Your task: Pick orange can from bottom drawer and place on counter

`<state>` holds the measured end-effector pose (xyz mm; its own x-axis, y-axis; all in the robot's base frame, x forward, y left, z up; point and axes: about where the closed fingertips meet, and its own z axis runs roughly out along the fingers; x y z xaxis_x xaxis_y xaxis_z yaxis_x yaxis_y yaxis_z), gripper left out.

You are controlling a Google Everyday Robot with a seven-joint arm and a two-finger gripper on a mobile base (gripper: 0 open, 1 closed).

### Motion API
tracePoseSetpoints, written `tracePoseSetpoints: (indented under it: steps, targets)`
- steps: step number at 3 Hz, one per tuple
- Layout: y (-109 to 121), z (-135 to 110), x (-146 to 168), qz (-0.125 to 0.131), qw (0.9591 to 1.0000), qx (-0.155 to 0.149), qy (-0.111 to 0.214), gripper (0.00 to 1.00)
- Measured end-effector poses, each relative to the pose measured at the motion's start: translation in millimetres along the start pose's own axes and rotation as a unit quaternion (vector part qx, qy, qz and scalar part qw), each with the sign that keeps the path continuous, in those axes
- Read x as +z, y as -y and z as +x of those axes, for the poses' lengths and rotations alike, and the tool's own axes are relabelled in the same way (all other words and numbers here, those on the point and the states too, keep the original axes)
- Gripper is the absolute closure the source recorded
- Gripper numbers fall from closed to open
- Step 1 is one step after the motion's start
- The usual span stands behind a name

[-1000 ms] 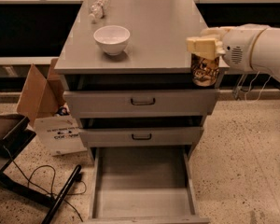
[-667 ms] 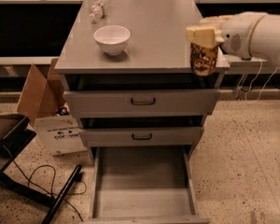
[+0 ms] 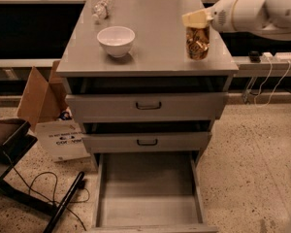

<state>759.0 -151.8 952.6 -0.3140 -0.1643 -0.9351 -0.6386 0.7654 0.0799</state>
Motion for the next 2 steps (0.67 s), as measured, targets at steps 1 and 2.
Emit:
tracePoseSetpoints:
  steps: [1,2]
  targets:
    - [32.0,0.4,58.5,-0.004,0.9995,0.031,-0.002,1.0]
    - [63.3,-38.3,87.0,0.011,0.9983,0.032,0.047,1.0]
